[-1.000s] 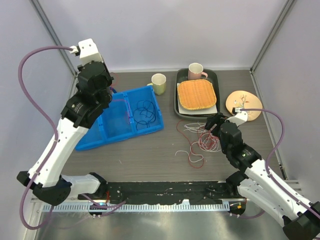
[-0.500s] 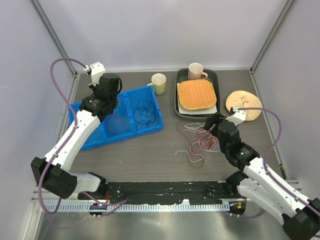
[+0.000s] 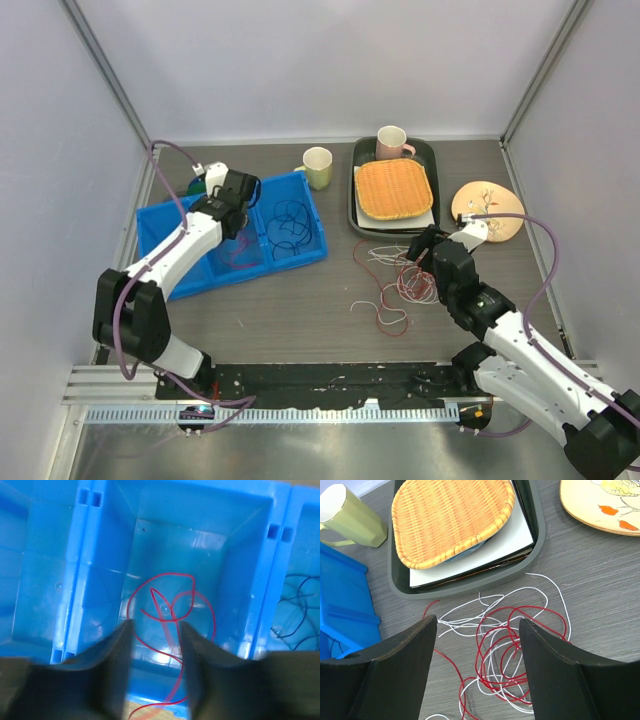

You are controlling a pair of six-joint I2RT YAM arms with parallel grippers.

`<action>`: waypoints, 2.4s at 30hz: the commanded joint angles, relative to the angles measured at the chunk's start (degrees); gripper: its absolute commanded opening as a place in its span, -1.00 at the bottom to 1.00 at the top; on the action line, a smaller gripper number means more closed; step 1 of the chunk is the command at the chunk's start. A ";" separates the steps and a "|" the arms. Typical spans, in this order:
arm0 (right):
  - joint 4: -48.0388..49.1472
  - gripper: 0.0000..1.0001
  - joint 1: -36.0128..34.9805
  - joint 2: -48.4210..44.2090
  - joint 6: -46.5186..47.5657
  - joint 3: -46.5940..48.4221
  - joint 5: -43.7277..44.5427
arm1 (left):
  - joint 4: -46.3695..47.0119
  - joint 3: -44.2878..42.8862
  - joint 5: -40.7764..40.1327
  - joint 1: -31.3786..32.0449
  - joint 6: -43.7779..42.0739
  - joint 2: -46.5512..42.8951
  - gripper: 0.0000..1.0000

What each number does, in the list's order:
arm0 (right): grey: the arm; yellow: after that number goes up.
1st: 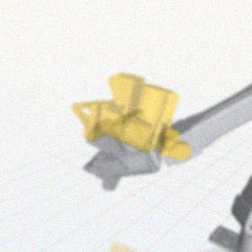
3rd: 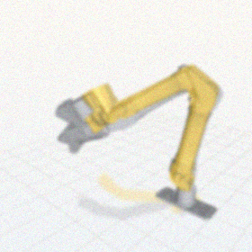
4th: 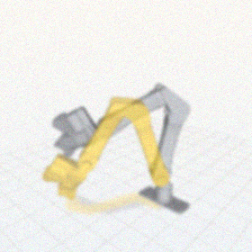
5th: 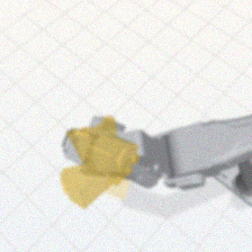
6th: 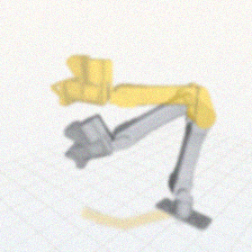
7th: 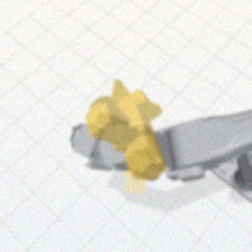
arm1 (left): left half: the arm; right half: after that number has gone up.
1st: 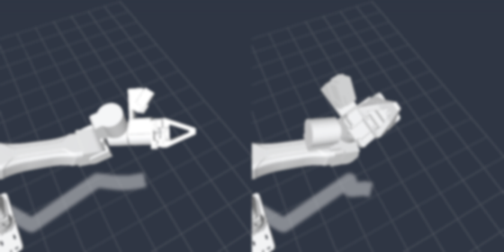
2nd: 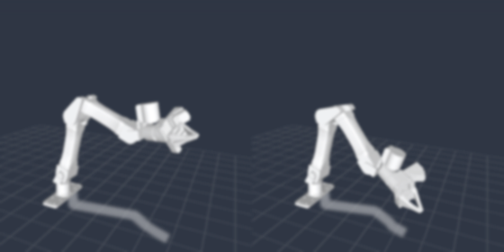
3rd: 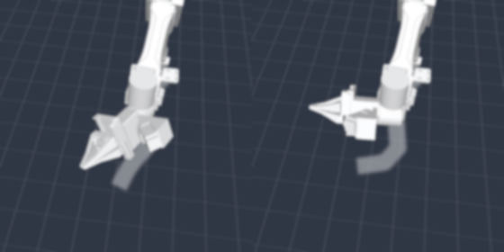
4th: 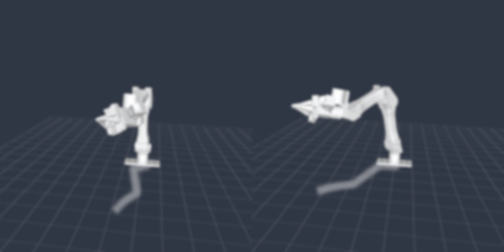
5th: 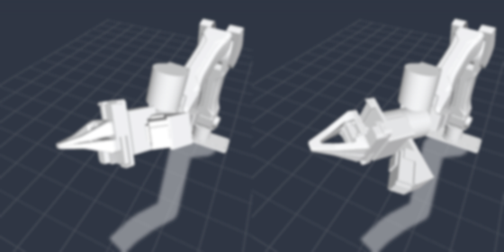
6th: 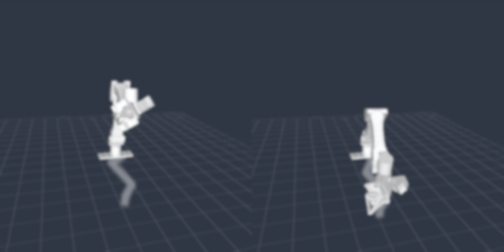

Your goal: Untangle the cables

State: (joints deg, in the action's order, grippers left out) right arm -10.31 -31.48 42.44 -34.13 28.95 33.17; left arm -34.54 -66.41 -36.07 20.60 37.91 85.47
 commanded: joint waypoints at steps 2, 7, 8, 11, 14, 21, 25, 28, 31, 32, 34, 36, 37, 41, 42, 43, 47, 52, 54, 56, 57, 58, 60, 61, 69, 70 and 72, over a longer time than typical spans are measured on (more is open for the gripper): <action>2.31 0.45 0.02 0.54 0.20 0.41 0.76 | -2.02 -1.26 2.15 -0.38 2.34 -0.04 0.34; 2.31 0.44 -0.07 1.60 0.38 0.84 0.41 | -2.90 0.13 4.77 -0.21 3.22 -9.69 0.99; 2.31 0.45 -0.07 1.68 0.38 0.76 0.32 | -2.11 0.84 5.83 -0.21 3.13 -11.54 1.00; 1.87 0.46 0.02 3.09 0.21 1.11 0.14 | 0.52 4.00 11.97 -0.21 2.96 -20.06 1.00; 0.55 0.46 -0.07 6.42 0.20 2.51 -0.64 | 3.59 7.87 21.87 -0.21 2.61 -27.54 1.00; -2.69 0.45 0.02 16.09 -0.40 7.52 -6.10 | 10.46 18.94 34.84 3.21 4.10 -36.69 1.00; -8.93 0.40 0.02 18.47 -1.99 10.60 -1.37 | 8.88 23.08 32.92 3.57 4.19 -37.31 0.99; -10.08 0.45 0.02 16.20 -3.04 10.25 1.97 | 8.88 23.26 33.87 3.48 3.93 -37.31 1.00; -13.94 0.57 0.02 14.35 -5.68 10.42 6.72 | 9.32 23.35 35.46 3.57 3.13 -37.57 0.99; -15.08 0.58 0.37 14.26 -7.25 10.77 10.21 | 9.58 23.43 35.46 3.66 3.05 -37.66 0.99; -19.03 0.69 1.16 14.51 -8.93 11.30 12.87 | 9.93 23.78 35.63 3.66 2.87 -37.92 1.00; -22.37 0.72 3.34 15.13 -12.09 12.27 12.89 | 9.85 23.96 35.46 3.66 2.43 -38.01 1.00; -22.82 0.74 4.06 15.66 -12.62 12.36 12.02 | 9.85 24.05 35.46 3.66 2.34 -38.01 1.00; -22.74 0.80 5.91 16.45 -14.91 10.43 6.92 | 8.27 24.14 32.48 3.57 1.46 -38.53 1.00; -22.39 0.80 6.00 16.80 -15.44 10.16 6.30 | 8.09 24.22 32.04 3.66 1.38 -38.71 1.00; -22.04 0.80 6.26 17.24 -15.53 9.90 6.03 | 8.00 24.22 31.86 3.66 1.38 -38.89 1.00; -20.55 0.75 6.61 21.36 -15.18 9.55 3.58 | 7.48 24.22 31.59 3.66 1.03 -40.12 0.99; -17.56 -0.23 6.61 22.78 -12.98 9.20 0.24 | 6.60 24.49 30.28 3.66 1.11 -41.44 1.00; -15.64 -0.67 6.61 21.82 -11.76 8.50 -0.82 | 6.51 24.49 30.19 3.66 1.20 -42.05 1.00; -13.00 -0.99 6.61 18.31 -7.74 7.01 -3.44 | 7.12 24.75 30.80 3.66 1.29 -42.23 1.00; -9.33 -0.99 6.61 16.73 -6.05 6.39 -5.29 | 7.65 25.01 31.41 3.66 1.29 -42.14 1.00; -7.55 -0.99 6.61 13.32 -4.38 5.86 -6.70 | 8.87 25.19 32.20 3.57 1.29 -41.97 1.00; -2.91 -0.99 6.61 10.31 1.06 5.06 -12.82 | 10.54 25.80 36.06 3.66 1.29 -41.44 1.00; -1.75 -0.99 6.61 8.73 2.65 5.15 -15.13 | 12.81 26.07 39.73 3.57 1.20 -40.66 1.00; 31.24 -0.98 5.74 5.11 4.45 -1.52 -71.63 | 26.18 29.76 61.36 5.41 0.68 -36.61 1.00; 33.49 -0.99 5.21 5.29 3.81 -2.14 -75.06 | 29.07 30.02 62.52 6.20 0.50 -36.26 1.00; 34.21 -0.99 4.77 5.20 3.46 -2.50 -75.27 | 32.94 31.34 64.71 9.53 -0.81 -34.68 1.00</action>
State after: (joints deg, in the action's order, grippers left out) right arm 8.73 -25.80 47.46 -29.67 28.25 -23.07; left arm -14.37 -36.36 17.82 26.11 39.70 49.32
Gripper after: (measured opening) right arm 0.028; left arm 0.996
